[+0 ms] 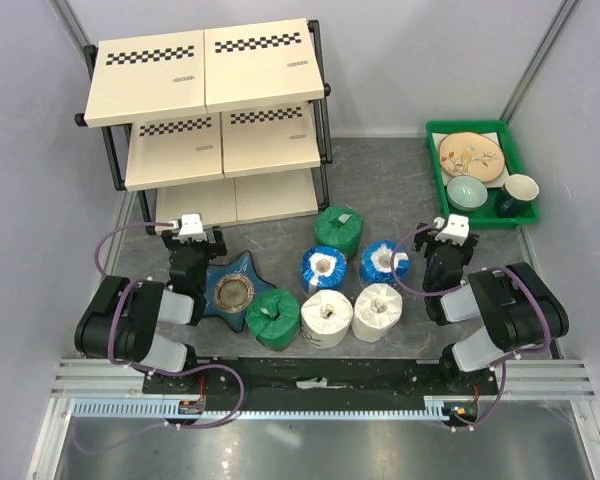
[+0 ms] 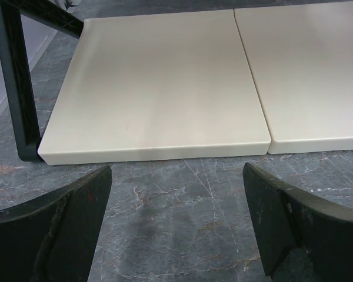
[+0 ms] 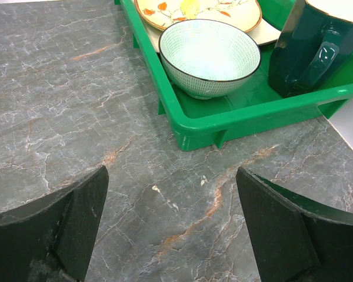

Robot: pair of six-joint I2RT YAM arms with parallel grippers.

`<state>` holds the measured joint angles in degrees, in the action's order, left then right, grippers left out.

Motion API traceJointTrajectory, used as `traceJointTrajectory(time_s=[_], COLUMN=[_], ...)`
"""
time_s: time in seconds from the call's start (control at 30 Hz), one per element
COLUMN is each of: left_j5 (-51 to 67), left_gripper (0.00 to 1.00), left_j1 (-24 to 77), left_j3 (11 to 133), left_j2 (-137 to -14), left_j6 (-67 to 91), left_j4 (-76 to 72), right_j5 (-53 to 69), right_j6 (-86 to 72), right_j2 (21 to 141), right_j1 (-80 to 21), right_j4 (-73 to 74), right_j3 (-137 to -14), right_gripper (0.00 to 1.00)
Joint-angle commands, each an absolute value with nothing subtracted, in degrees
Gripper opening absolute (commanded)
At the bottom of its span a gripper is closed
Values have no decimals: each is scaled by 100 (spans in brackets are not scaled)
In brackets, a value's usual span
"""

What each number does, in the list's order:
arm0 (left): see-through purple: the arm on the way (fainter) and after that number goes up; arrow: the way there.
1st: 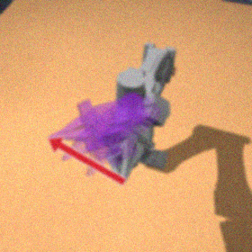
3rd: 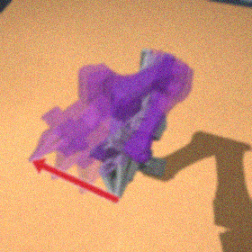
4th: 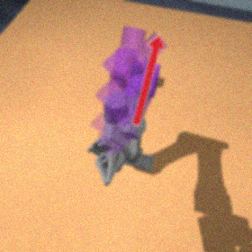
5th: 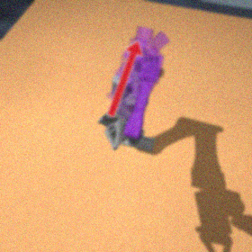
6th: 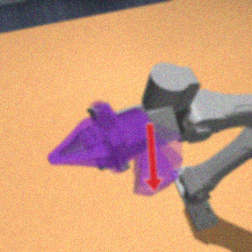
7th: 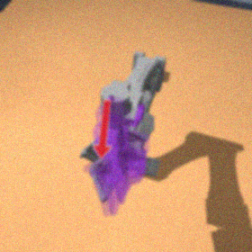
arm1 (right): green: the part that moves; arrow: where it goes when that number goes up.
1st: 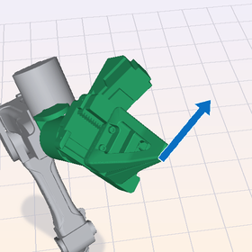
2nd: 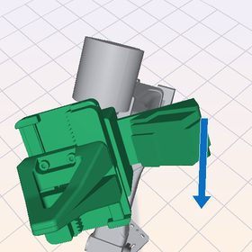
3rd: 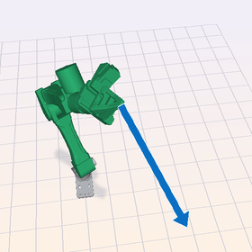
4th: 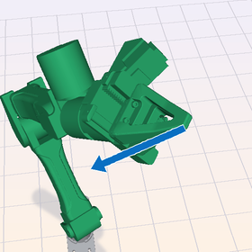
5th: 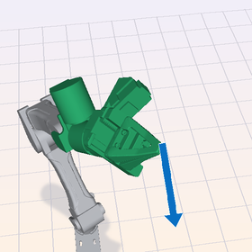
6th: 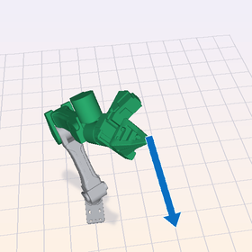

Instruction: Place and organize the paper towels onto the shelf

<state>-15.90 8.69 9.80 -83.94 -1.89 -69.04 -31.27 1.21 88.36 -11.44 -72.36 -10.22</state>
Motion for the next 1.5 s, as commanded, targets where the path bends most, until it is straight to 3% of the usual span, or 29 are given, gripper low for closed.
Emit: traceJointTrajectory(time_s=[0.0, 0.43, 0.77, 0.93, 1.1, 1.27, 1.47], left_j5=[-1547, -1774, -1749, -2583, -2235, -1960, -2530], left_gripper=[99, 100, 100, 100, 100, 100, 99], left_j1=[835, 808, 949, 1134, 1143, 1143, 1134], left_j3=[1081, 1090, 826, 1827, 2645, 3137, 3514], left_j2=[-8306, -8201, -7972, -6831, -5881, -5423, -4668], left_j6=[-105, -53, -202, -62, 597, 966, 2018], left_j4=[-7058, -6935, -7348, -4828, -2949, -1812, -521], right_j5=[-3067, -2743, -2628, -2619, -3436, -3208, -3261], right_j6=[18, 105, 36, -333, -1150, -1397, -1635], right_j2=[8815, 8684, 7191, 6619, 6233, 5863, 4940], right_j1=[-1125, -1107, -1107, -1107, -1116, -1116, -1116], right_j4=[-7436, -7551, -5679, -4836, -3397, -2102, -1627], right_j3=[-1143, -1028, -1424, -1774, -2380, -2935, -2891], right_gripper=[98, 98, 98, 98, 98, 98, 98])
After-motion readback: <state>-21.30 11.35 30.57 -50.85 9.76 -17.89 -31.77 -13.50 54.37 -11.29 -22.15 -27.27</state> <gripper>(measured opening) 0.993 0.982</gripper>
